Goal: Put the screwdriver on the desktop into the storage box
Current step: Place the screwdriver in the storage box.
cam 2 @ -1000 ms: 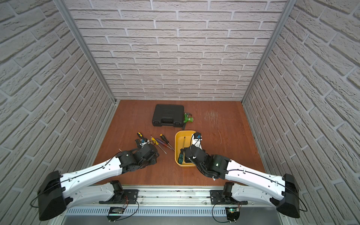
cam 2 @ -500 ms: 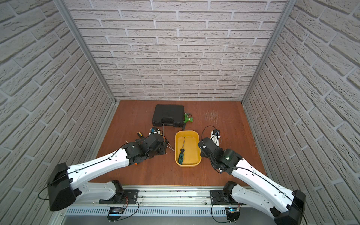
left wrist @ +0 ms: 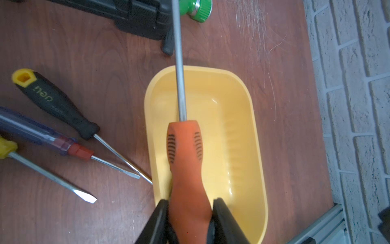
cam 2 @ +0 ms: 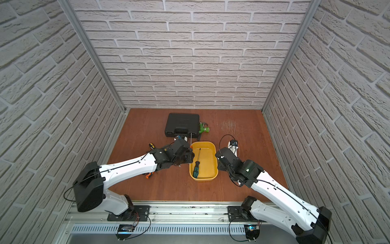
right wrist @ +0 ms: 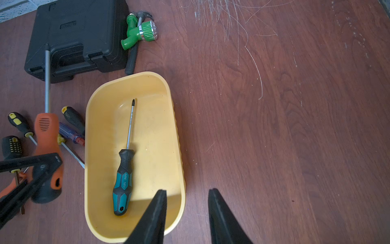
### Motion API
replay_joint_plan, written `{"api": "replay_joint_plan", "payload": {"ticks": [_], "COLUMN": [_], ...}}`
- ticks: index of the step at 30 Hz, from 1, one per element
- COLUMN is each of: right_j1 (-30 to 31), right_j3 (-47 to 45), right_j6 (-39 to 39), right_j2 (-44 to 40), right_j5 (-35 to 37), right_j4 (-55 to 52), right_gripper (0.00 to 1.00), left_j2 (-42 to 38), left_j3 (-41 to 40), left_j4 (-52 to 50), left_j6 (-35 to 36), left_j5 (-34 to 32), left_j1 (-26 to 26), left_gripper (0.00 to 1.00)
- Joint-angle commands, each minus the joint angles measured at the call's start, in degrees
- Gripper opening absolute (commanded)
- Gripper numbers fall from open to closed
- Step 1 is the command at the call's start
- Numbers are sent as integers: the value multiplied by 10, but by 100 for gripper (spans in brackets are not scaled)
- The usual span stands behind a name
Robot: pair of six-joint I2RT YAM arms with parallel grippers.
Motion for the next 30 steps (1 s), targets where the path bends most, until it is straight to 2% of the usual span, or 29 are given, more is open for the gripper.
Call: {"api": "replay_joint_plan", "payload": {"ticks": [1, 8, 17, 25, 30], "right_j1": [-7, -16, -22, -24, -24], "right_j3": [1, -7, -13, -12, -6], "right_j6": [-1, -2, 1, 2, 0], "right_j2": [-3, -19, -30, -22, -21], "right_j5": [1, -5, -15, -25, -25], "right_j4": [-7, -13, -18, -10, -12], "right_gripper": [38, 35, 34, 33, 33], "left_j2": [29, 115, 162, 179, 148], "left_j3": [31, 82, 80, 85, 72], "left_j4": [30, 21, 35, 48, 40], "left_j6": [5, 34, 7, -17, -38], "left_j5": [16, 42, 63, 71, 53], "left_j1": [-13, -49, -51, -64, -84], "left_gripper": [0, 0, 0, 0, 0]}}
